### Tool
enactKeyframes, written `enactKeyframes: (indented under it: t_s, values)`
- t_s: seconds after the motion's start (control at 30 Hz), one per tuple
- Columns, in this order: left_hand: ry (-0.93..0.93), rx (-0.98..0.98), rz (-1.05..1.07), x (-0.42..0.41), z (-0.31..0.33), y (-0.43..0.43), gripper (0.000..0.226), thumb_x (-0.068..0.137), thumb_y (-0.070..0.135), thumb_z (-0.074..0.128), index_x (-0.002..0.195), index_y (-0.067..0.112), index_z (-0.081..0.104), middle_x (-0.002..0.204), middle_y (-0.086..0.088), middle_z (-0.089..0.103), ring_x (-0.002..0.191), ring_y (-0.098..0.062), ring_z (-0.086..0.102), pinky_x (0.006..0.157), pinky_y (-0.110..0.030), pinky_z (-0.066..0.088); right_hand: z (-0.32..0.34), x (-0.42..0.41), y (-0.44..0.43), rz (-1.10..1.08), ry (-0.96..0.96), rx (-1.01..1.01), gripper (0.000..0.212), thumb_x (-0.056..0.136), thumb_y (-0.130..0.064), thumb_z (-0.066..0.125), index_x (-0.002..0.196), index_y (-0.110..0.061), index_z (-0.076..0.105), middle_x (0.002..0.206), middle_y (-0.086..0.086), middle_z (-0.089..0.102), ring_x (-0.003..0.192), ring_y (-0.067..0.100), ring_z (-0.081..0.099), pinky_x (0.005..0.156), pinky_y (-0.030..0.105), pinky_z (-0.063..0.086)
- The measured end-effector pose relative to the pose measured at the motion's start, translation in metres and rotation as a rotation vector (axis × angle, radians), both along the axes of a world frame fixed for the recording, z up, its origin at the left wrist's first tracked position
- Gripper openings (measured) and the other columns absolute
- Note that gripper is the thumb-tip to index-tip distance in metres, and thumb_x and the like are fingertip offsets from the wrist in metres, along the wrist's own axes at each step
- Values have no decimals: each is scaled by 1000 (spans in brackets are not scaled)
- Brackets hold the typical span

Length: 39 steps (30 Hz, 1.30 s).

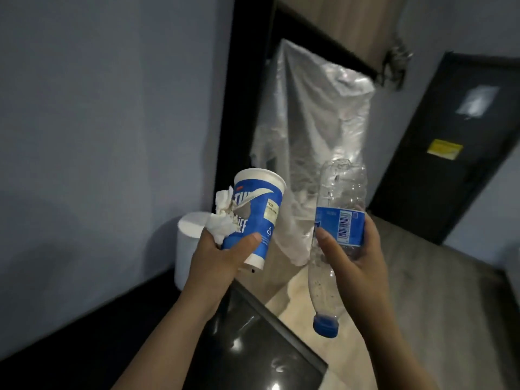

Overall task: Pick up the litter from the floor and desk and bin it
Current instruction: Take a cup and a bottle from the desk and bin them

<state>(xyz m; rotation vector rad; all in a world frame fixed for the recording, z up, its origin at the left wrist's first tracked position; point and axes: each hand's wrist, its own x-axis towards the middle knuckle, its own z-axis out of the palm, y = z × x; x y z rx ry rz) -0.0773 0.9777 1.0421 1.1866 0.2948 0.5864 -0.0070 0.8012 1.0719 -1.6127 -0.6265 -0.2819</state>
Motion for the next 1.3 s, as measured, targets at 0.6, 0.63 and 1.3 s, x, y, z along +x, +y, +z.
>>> enactKeyframes:
  t_s: [0.6, 0.63, 1.3]
  values:
    - [-346, 150, -647, 17, 81, -410, 54, 62, 21, 86, 110, 15, 64, 92, -1, 74, 80, -13, 72, 65, -24, 56, 66, -83, -422, -653, -203, 73, 67, 75, -49, 61, 135, -36, 36, 112, -17, 61, 98, -3, 63, 77, 10, 52]
    - [-344, 143, -677, 19, 80, -422, 52, 63, 19, 86, 111, 20, 64, 99, -3, 74, 88, -18, 72, 73, -30, 57, 65, -86, -435, -679, -203, 76, 70, 76, -47, 62, 139, -31, 34, 111, -18, 61, 97, -3, 64, 77, 10, 52]
    - [-364, 53, -751, 247, 68, -475, 57, 51, 34, 88, 103, 37, 64, 105, 1, 72, 94, -16, 71, 71, -28, 59, 63, 126, -489, -822, -183, 83, 81, 72, -51, 62, 144, -32, 29, 110, -28, 55, 97, -9, 60, 75, 9, 53]
